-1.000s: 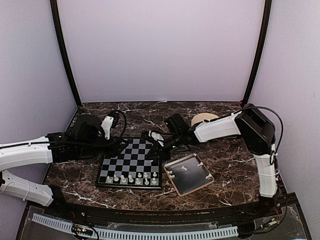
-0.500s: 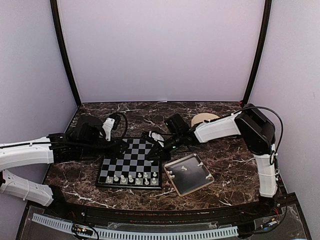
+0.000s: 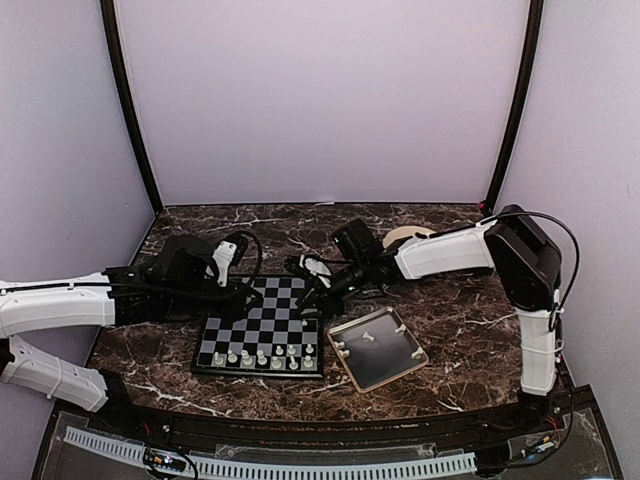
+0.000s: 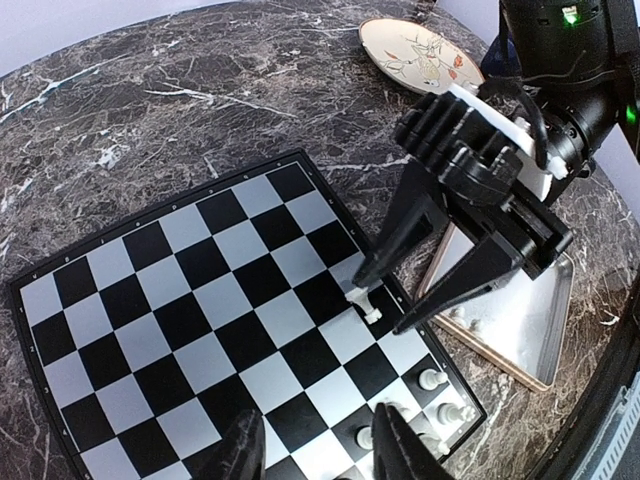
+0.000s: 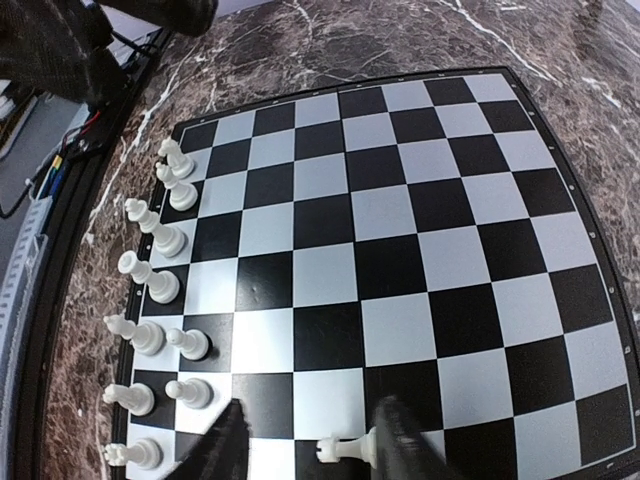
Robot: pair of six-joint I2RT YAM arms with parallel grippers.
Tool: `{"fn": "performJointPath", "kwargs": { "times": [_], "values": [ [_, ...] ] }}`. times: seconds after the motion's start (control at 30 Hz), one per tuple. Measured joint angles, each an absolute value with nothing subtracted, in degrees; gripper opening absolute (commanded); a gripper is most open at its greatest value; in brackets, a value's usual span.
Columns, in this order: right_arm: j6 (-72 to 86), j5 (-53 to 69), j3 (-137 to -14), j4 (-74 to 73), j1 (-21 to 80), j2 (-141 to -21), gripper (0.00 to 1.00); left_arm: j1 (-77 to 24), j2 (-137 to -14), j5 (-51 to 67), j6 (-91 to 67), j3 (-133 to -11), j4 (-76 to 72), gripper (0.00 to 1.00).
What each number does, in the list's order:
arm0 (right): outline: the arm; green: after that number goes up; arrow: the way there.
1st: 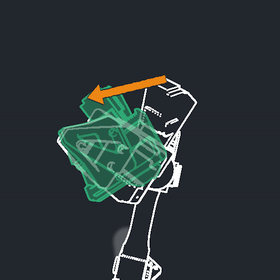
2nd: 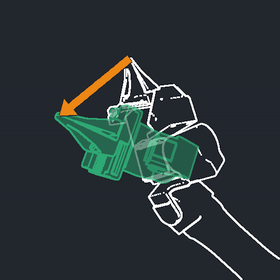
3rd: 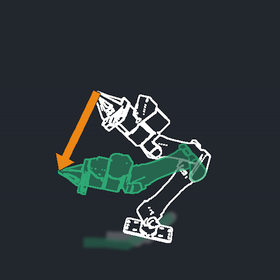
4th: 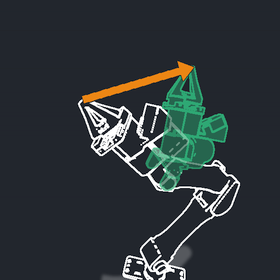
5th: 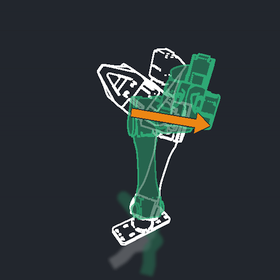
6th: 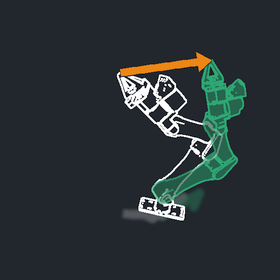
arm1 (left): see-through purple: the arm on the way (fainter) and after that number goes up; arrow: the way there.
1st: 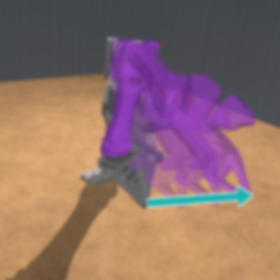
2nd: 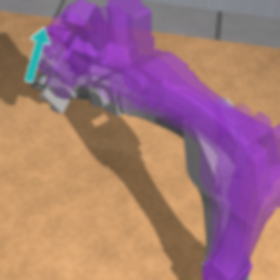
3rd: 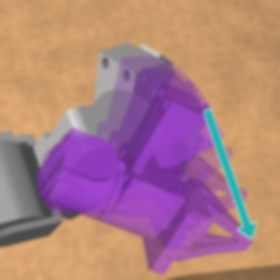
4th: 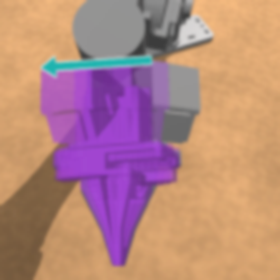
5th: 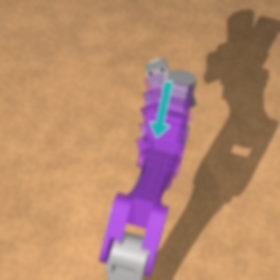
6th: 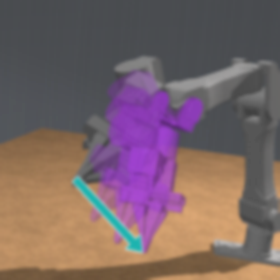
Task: Set up the chess pieces on the board
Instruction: Place the rook on the chessboard, then adjust the rook on the chessboard.
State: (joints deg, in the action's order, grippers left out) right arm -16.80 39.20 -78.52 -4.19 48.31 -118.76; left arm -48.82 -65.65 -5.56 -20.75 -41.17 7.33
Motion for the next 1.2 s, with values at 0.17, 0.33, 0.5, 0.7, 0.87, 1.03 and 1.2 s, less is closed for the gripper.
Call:
{"fn": "performJointPath", "kwargs": {
  "times": [0.17,0.33,0.5,0.7,0.87,1.03,1.2],
  "values": [
    [-17.6,39.1,-78.5,-6.7,48.3,-117.9,0.34,-48.1,-65.9,-5.4,-20.0,-41.2,7.3,0.39],
    [-17.8,38.7,-78.5,-7.7,48.2,-117.5,0.40,-47.2,-66.0,-5.2,-19.3,-41.2,7.3,0.39],
    [-19.2,37.8,-78.5,-11.3,47.9,-114.4,0.41,-46.8,-67.7,-2.5,-16.7,-41.5,6.9,0.40],
    [-22.4,37.3,-77.7,-17.2,43.0,-104.9,0.42,-46.8,-77.0,4.1,-7.1,-47.6,7.0,0.49],
    [-24.9,33.1,-71.5,-19.7,37.0,-96.5,0.43,-46.8,-87.4,7.7,0.1,-56.4,8.3,0.50],
    [-26.6,28.5,-63.2,-22.4,35.3,-92.0,0.43,-46.8,-98.5,7.5,0.1,-66.4,13.8,0.49],
    [-31.1,26.0,-58.7,-25.0,35.1,-90.4,0.43,-46.8,-100.6,5.4,-5.4,-66.5,14.3,0.48]
  ]
}}
